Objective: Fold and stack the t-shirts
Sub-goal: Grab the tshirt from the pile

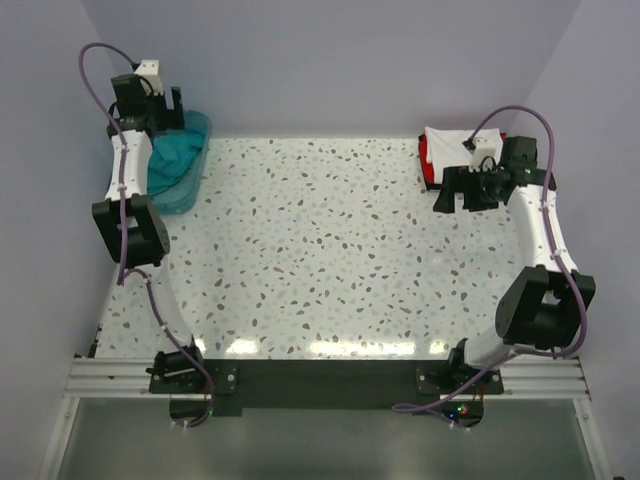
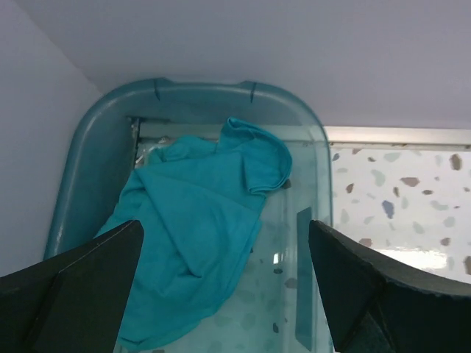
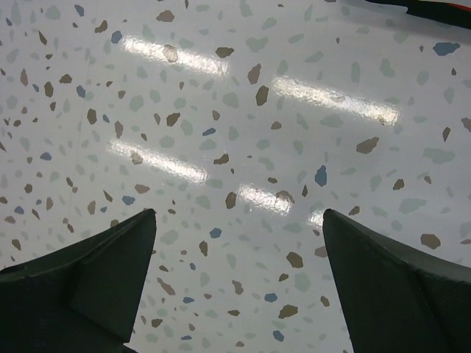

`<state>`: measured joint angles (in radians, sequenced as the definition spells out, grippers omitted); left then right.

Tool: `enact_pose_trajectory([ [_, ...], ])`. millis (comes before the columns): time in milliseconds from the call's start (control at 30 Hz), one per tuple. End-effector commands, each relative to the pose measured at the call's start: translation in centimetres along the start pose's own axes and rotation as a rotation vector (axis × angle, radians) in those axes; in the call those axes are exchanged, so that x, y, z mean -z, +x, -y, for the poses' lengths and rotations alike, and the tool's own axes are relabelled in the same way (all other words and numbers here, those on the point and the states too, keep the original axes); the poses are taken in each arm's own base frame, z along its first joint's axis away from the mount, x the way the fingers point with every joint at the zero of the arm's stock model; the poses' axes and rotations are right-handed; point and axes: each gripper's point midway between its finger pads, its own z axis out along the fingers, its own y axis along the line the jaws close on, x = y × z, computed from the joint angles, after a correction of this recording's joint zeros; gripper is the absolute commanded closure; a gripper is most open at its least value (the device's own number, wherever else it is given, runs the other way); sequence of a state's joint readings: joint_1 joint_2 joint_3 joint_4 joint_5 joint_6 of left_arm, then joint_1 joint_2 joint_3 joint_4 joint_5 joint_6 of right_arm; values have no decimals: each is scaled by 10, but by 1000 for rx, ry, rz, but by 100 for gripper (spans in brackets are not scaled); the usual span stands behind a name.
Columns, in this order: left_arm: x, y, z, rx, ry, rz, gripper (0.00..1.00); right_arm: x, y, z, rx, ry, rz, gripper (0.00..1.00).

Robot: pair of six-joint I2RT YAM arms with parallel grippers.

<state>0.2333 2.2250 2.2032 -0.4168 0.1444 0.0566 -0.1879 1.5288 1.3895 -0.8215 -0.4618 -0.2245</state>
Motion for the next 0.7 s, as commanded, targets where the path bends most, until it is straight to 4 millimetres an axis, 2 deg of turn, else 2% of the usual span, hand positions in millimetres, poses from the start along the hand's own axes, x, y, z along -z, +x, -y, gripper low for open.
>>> enact_pose_trajectory([
  [0, -28, 14, -29, -29, -115, 10, 0, 4, -12, 1, -6, 12, 2, 1],
  [67, -36, 31, -39, -27, -155, -21, 0, 4, -15, 5, -7, 28, 1, 1],
  [100, -44, 45, -40, -23, -154, -45, 0, 2, -15, 7, -11, 31, -4, 1],
  [167, -51, 73, -54, -25, -227, -106, 0, 0, -16, 8, -11, 32, -8, 2],
  [367, -62, 133, -63, -42, -275, -236, 0, -3, -16, 11, -18, 35, -24, 1],
  [533, -66, 171, -68, -28, -305, -325, 1, 2, -19, 17, -4, 79, -23, 1],
  [600, -71, 181, -61, -11, -263, -338, 6, 5, -18, 21, 8, 103, -26, 1],
  [667, -75, 186, -55, 15, -212, -340, 24, 8, -17, 20, 13, 107, -26, 1],
])
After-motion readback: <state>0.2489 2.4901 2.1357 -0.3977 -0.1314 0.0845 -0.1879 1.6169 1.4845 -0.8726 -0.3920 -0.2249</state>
